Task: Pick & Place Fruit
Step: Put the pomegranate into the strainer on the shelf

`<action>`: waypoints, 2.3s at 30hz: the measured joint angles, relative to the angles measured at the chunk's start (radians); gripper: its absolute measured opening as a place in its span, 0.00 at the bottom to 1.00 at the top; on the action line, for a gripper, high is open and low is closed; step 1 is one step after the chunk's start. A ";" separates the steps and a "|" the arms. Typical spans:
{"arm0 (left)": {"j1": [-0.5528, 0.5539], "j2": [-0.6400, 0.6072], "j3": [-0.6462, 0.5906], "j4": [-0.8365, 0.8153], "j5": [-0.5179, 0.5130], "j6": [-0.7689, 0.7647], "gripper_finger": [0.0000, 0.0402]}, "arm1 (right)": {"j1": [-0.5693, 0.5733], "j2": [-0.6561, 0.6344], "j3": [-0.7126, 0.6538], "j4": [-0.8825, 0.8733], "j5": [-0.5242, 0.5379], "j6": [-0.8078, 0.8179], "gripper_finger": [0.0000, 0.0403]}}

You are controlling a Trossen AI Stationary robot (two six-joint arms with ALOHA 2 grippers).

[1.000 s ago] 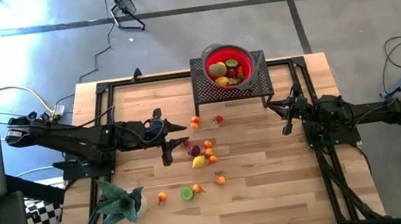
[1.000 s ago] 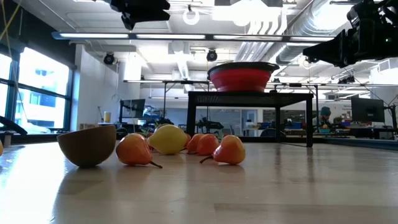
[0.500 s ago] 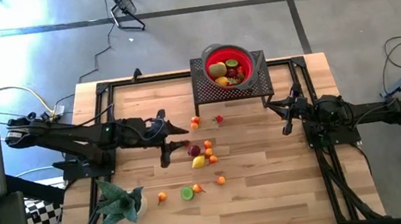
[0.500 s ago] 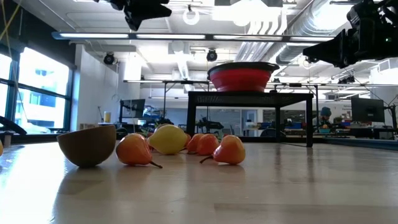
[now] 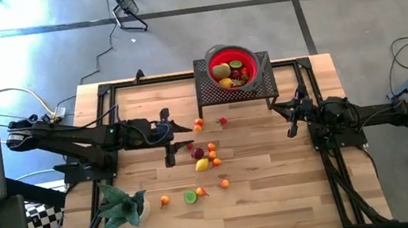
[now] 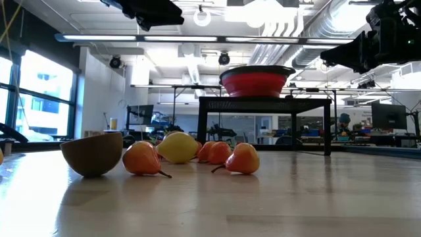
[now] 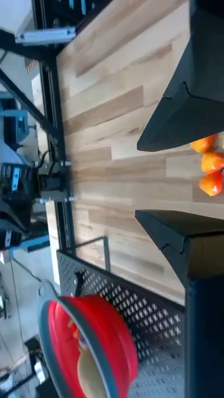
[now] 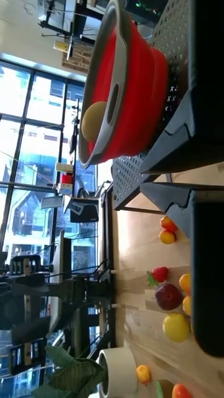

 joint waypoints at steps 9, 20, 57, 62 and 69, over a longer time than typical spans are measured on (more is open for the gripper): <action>0.000 0.000 0.000 -0.012 -0.032 -0.003 0.40 | 0.000 0.000 0.000 -0.001 0.000 0.004 0.07; 0.000 0.012 -0.001 -0.009 -0.032 -0.004 0.40 | 0.000 0.000 0.000 -0.001 0.000 0.056 0.07; 0.035 0.138 0.015 -0.014 -0.033 0.127 0.80 | 0.000 0.000 0.000 -0.003 -0.003 0.057 0.07; 0.098 0.138 0.015 0.014 0.055 0.057 0.80 | 0.000 0.000 0.000 -0.003 -0.003 0.057 0.07; 0.187 0.138 0.015 0.014 0.097 -0.015 0.80 | 0.000 0.000 0.000 -0.018 -0.003 0.055 0.07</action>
